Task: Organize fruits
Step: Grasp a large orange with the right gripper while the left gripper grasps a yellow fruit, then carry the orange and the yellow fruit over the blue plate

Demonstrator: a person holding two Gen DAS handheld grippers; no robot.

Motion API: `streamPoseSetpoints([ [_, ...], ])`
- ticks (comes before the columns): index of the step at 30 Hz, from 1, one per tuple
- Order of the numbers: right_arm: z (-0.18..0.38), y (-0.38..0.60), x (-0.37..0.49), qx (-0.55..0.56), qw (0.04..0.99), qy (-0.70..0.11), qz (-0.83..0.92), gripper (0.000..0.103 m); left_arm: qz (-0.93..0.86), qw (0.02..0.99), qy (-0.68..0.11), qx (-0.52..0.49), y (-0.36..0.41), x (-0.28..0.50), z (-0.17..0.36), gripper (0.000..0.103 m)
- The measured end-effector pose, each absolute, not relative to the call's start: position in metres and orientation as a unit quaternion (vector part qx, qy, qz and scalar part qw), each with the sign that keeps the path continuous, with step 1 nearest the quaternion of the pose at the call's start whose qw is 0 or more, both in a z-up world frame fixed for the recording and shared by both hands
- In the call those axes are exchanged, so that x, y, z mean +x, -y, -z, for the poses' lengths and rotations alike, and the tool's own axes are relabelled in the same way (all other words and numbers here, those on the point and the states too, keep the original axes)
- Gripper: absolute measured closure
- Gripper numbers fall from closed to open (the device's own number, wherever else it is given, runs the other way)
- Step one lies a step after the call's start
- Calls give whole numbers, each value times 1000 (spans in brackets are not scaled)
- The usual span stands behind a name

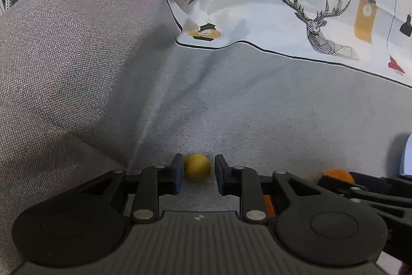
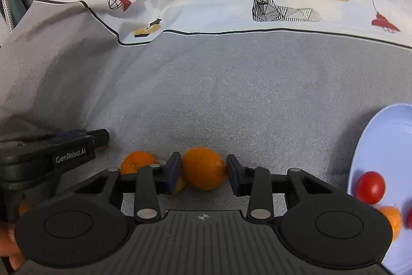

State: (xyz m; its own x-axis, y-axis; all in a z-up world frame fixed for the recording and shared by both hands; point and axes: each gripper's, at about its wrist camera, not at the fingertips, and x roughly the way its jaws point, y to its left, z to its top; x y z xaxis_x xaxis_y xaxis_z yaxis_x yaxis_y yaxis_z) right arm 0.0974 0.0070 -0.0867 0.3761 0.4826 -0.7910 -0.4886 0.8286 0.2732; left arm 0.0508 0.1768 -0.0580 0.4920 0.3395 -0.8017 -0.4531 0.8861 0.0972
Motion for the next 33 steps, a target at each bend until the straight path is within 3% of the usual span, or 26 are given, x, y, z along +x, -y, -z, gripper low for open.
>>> streamPoseSetpoints([
  [14, 59, 31, 83, 2, 841, -453, -295, 64, -227, 862, -447, -78, -179, 44, 50, 77],
  [25, 9, 89, 51, 7, 874, -395, -284, 64, -186, 897, -393, -84, -141, 8, 5, 77],
  [33, -28, 150, 32, -3, 908, -326, -262, 64, -111, 924, -361, -59, -70, -11, -13, 77],
])
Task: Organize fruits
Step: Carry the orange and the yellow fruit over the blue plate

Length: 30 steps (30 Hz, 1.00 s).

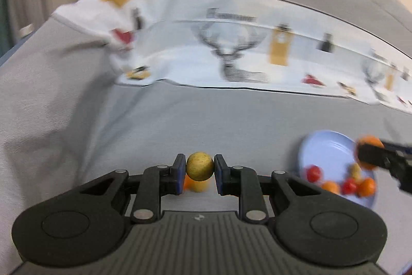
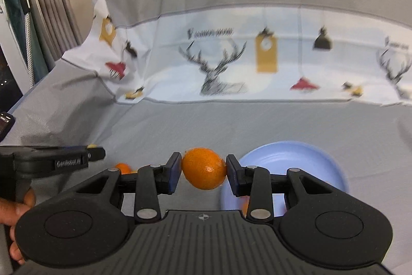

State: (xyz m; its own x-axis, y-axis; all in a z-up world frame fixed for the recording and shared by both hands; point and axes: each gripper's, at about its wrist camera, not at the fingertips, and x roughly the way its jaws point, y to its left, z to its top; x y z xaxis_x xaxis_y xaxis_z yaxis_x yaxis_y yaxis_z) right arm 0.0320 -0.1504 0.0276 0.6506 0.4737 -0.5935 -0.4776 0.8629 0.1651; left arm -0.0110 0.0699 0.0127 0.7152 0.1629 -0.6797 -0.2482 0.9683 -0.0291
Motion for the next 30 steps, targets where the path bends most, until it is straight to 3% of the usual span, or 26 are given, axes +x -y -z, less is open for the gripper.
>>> streamPoseSetpoints([
  [11, -27, 211, 18, 46, 949, -258, -175, 64, -30, 937, -345, -47, -23, 7, -5, 77],
  [22, -3, 229, 15, 19, 956, -243, -164, 64, 21, 937, -345, -47, -5, 17, -2, 77],
  [30, 6, 250, 16, 66, 959, -244, -128, 64, 31, 928, -363, -78, 4, 28, 7, 77],
])
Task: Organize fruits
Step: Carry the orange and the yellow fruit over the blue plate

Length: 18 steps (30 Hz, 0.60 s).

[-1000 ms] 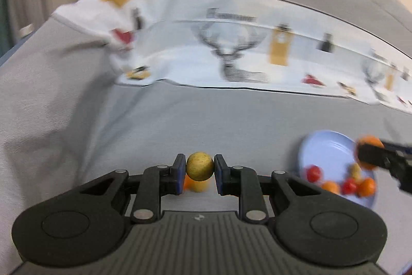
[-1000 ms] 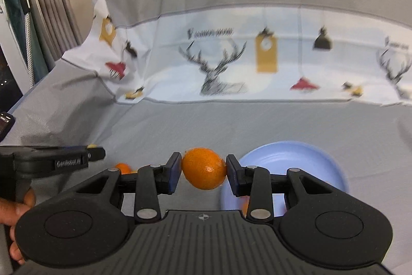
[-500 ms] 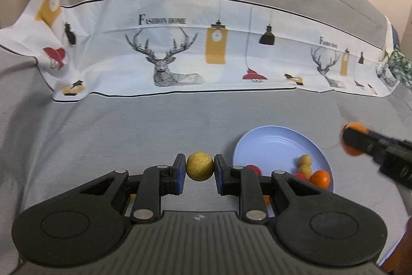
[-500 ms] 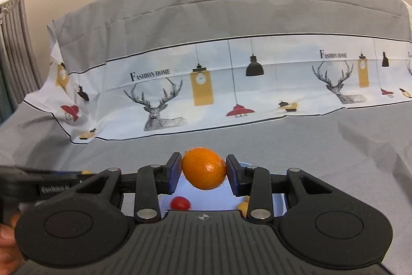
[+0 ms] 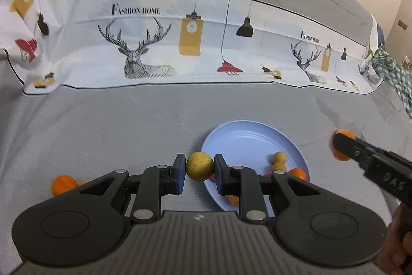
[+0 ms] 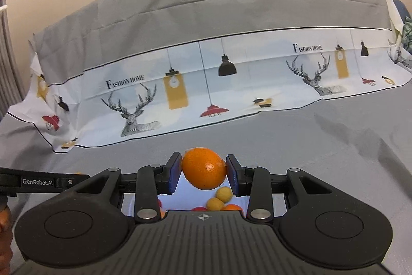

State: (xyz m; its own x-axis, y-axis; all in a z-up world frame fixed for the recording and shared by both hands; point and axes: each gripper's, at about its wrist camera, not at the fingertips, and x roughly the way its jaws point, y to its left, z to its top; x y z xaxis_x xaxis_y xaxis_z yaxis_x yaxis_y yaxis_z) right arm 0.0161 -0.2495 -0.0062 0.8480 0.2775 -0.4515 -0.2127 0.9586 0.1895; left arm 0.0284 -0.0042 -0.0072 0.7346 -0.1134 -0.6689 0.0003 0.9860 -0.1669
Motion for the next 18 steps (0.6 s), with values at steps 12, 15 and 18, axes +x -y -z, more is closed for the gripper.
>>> streamPoseSetpoints([
  [12, 16, 250, 26, 36, 954, -269, -126, 64, 31, 917, -379, -118, 3, 41, 18, 77],
  [15, 17, 251, 30, 40, 953, -275, -121, 64, 43, 917, -377, -126, 7, 44, 19, 77],
  [18, 19, 246, 32, 35, 951, -283, -121, 64, 55, 922, -361, -126, 11, 48, 15, 77],
])
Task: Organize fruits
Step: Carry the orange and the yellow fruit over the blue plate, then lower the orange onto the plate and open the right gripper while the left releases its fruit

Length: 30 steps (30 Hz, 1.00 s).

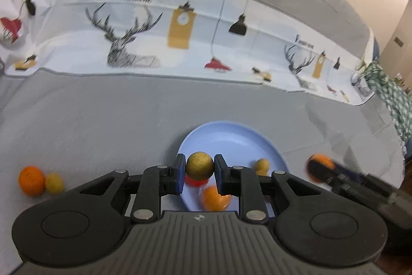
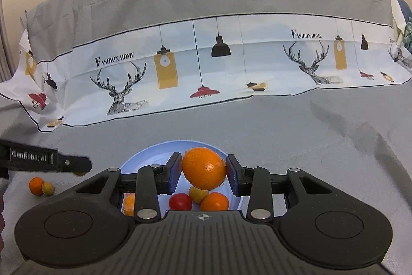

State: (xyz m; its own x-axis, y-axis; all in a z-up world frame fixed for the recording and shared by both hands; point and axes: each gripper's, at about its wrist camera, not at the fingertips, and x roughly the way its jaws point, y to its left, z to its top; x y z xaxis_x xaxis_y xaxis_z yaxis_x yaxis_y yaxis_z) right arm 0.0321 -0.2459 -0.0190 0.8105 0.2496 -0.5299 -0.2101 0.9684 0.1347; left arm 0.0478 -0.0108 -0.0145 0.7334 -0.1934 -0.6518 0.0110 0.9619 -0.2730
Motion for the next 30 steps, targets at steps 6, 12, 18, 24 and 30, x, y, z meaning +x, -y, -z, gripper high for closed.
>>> streamPoseSetpoints([
  [6, 24, 233, 34, 9, 947, -294, -132, 64, 74, 918, -359, -152, 8, 65, 15, 77],
  [12, 30, 229, 39, 4, 941, -311, -134, 64, 84, 916, -368, -132, 23, 77, 21, 77],
  [18, 32, 228, 42, 7, 937, -321, -137, 64, 91, 917, -371, -114, 39, 87, 29, 77],
  [24, 32, 229, 44, 9, 936, -323, -135, 64, 95, 916, -373, -113, 47, 94, 33, 77],
  [30, 32, 227, 44, 6, 936, -323, -137, 64, 95, 915, -376, -113, 50, 95, 35, 77],
])
